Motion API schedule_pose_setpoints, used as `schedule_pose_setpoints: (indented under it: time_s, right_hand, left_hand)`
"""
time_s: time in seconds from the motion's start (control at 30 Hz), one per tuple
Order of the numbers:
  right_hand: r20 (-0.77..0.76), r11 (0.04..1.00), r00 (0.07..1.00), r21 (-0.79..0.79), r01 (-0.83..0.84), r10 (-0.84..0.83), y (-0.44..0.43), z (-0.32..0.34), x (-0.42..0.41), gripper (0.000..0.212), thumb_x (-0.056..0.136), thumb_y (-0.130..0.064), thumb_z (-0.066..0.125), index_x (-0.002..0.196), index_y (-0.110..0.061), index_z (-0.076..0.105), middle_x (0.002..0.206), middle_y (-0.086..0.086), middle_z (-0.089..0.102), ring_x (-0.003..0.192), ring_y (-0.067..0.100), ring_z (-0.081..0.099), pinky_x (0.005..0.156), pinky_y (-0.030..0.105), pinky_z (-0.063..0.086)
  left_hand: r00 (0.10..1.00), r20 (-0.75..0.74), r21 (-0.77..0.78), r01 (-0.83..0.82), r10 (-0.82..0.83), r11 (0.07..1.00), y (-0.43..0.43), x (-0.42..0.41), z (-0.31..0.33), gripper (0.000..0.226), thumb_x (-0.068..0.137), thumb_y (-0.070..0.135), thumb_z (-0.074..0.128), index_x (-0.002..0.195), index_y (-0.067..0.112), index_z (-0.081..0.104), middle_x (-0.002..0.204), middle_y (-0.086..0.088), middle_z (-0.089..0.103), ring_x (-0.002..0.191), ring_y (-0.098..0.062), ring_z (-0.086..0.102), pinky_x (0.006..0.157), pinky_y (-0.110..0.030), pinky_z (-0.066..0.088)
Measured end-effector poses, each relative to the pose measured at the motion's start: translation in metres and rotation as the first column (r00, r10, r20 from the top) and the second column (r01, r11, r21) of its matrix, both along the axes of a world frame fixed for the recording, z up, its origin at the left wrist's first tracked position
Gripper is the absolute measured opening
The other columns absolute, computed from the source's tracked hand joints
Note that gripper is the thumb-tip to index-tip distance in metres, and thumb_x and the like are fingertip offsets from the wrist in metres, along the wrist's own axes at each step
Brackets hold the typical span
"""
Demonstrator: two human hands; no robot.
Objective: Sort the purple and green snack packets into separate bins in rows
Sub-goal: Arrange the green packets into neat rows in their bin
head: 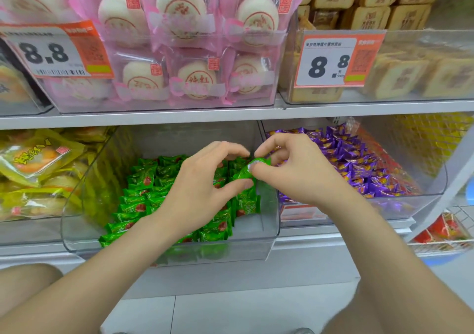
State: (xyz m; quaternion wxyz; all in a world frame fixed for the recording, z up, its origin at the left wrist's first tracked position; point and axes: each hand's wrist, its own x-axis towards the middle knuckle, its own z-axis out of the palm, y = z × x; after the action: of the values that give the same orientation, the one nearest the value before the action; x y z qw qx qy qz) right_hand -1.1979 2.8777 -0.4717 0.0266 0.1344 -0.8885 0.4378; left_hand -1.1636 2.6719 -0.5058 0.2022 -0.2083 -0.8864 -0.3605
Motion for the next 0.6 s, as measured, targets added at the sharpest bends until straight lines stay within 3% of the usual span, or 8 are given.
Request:
schedule_pose_setpoints:
  time_s: [0.07,0.13,0.23,0.37,0.5,0.6]
  right_hand:
    - [-0.013,0.996,0.997,-0.047,-0.072,0.071,0.001,0.003,0.004,0.022,0.081,-0.045,0.084,0.087,-0.026,0.075,0.070,-0.004,0.075,0.062,0.003,0.068,0.065,0.025,0.054]
    - [-0.075,0.984,0.982,-0.004,-0.176,0.175,0.004,0.006,0.006,0.023,0.081,-0.045,0.087,0.088,-0.025,0.079,0.074,-0.008,0.075,0.056,-0.003,0.063,0.056,0.011,0.043]
    - [-0.097,0.957,0.953,0.087,-0.278,0.286,0.006,0.004,0.004,0.017,0.083,-0.036,0.088,0.092,-0.023,0.081,0.068,-0.012,0.071,0.049,-0.001,0.052,0.053,0.010,0.036]
    - [-0.136,0.948,0.949,0.186,-0.257,0.284,0.004,0.001,0.002,0.018,0.084,-0.038,0.087,0.093,-0.023,0.082,0.064,-0.014,0.069,0.050,-0.001,0.053,0.055,0.010,0.038]
    - [-0.168,0.979,0.970,0.131,-0.154,0.175,0.010,0.003,0.004,0.024,0.084,-0.048,0.083,0.099,-0.029,0.080,0.074,-0.020,0.074,0.055,-0.008,0.059,0.058,0.006,0.038]
    - [-0.186,0.993,0.978,0.082,-0.079,0.093,0.013,0.001,-0.002,0.013,0.094,-0.035,0.075,0.100,-0.026,0.079,0.064,-0.025,0.068,0.055,-0.008,0.060,0.067,0.013,0.041]
  left_hand:
    - [0.999,0.035,0.086,0.018,-0.021,0.996,-0.001,0.007,0.005,0.022,0.093,0.025,0.080,0.113,0.024,0.074,0.105,0.014,0.075,0.103,-0.008,0.072,0.091,-0.029,0.056]
    - [0.991,0.122,0.150,0.032,-0.050,0.988,-0.006,0.009,0.006,0.013,0.097,0.023,0.075,0.110,0.024,0.076,0.098,0.014,0.078,0.095,-0.008,0.075,0.087,-0.031,0.060]
    - [0.967,0.241,0.176,0.046,-0.088,0.983,-0.012,0.008,0.006,0.014,0.097,0.022,0.075,0.110,0.024,0.078,0.095,0.013,0.079,0.091,-0.008,0.076,0.085,-0.036,0.062]
    - [0.923,0.363,0.224,0.049,-0.130,0.973,-0.011,0.005,0.009,0.015,0.095,0.025,0.077,0.110,0.025,0.078,0.096,0.007,0.080,0.090,-0.014,0.077,0.084,-0.041,0.064]
    - [0.929,0.370,0.052,-0.009,-0.010,0.999,-0.011,-0.007,0.001,0.007,0.091,0.033,0.081,0.098,0.031,0.080,0.088,0.015,0.078,0.085,-0.006,0.073,0.079,-0.028,0.059]
    - [0.927,0.371,-0.145,-0.006,0.060,0.989,0.000,-0.014,-0.009,0.013,0.087,0.044,0.081,0.097,0.035,0.082,0.087,0.023,0.074,0.078,-0.001,0.067,0.071,-0.020,0.049]
